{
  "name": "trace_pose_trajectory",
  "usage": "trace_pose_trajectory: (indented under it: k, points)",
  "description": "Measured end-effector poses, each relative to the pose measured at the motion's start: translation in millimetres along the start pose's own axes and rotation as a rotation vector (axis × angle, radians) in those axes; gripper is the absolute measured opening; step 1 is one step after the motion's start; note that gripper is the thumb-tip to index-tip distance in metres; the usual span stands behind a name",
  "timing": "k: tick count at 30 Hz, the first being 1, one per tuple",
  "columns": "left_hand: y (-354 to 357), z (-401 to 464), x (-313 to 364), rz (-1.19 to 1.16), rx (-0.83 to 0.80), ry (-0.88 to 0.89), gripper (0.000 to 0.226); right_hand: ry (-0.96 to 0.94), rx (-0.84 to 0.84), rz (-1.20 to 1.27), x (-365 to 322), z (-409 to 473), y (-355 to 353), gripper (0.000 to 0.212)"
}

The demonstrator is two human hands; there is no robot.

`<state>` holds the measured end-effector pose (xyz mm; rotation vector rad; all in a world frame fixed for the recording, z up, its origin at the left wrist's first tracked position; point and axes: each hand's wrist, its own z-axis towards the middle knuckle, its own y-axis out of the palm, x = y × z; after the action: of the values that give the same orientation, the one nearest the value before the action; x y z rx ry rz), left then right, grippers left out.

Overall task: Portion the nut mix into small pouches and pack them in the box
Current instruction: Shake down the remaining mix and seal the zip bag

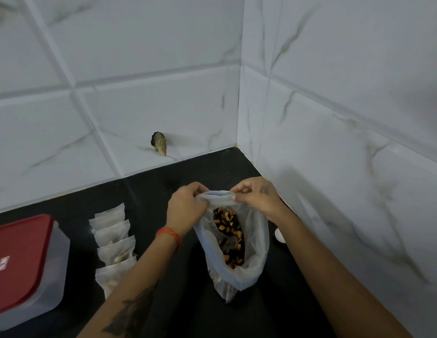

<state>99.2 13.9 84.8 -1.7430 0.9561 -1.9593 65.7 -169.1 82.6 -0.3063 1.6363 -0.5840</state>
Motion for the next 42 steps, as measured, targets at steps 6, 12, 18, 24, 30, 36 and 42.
trace_pose_trajectory:
  k: [6,12,18,24,30,36,42]
  points:
    - [10,1,2,0.120,0.231,0.204,0.018,-0.409,0.314,-0.386,-5,-7,15,0.014]
    - [-12,2,13,-0.280,-0.098,-0.035,0.016,-0.018,-0.096,-0.013,-18,-5,-6,0.037]
    - [-6,0,21,0.018,0.215,0.192,0.013,-0.260,0.306,-0.257,-25,-6,6,0.006]
    - [-6,-4,20,0.041,0.157,0.148,0.018,-0.261,0.278,-0.311,-18,-12,0,0.026]
    - [-25,-21,8,-0.591,-0.355,-0.347,0.023,0.312,-0.109,0.307,3,-33,-24,0.025]
    - [-15,-28,1,-0.168,0.085,-0.114,0.011,0.136,0.182,-0.050,-4,-38,-11,0.014]
    - [-10,-31,10,0.131,0.172,0.038,0.013,-0.052,0.336,-0.418,-12,-42,-9,0.017]
